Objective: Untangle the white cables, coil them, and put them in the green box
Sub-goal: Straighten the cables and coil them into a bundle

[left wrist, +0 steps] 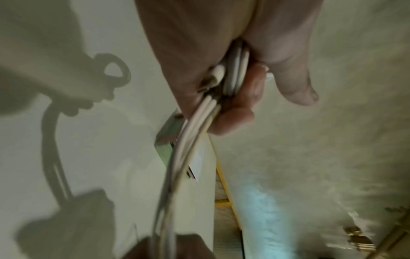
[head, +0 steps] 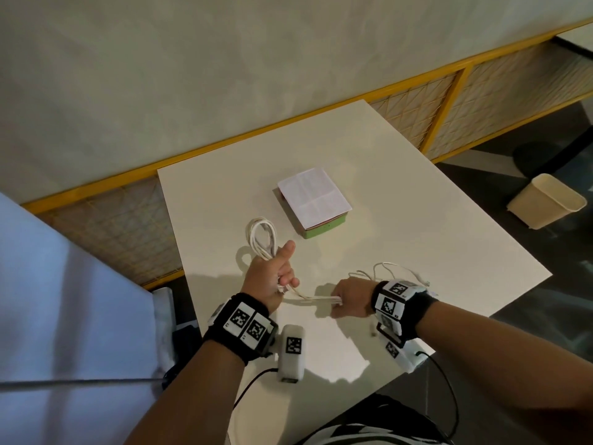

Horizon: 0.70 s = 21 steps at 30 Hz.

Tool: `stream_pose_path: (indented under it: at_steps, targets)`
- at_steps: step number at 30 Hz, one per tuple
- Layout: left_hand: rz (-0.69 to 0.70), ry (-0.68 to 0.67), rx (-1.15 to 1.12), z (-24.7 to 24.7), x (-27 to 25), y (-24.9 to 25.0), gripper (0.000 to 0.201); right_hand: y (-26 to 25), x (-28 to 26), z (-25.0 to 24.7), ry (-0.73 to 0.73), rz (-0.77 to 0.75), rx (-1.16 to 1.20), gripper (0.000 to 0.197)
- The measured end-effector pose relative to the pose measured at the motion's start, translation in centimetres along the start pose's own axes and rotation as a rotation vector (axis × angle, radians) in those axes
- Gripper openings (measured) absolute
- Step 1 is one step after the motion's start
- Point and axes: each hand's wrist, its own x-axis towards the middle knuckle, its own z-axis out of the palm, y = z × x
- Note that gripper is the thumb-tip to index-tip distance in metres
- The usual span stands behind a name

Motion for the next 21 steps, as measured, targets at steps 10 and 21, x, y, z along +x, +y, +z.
stream_pose_path:
  at_steps: [10,21]
  targets:
    - [-0.085,0.016,0.474,-2.5,-0.4,-3.4,0.044,-2.4,-2.0,-4.9,0.441,-0.209,0.083,0.013]
    - [-0.076,-0.239,0.537,-0.2,-1.8,-3.9,0.023,-5.0,-1.9,-3.8,0.684,-0.297,0.383,0.034]
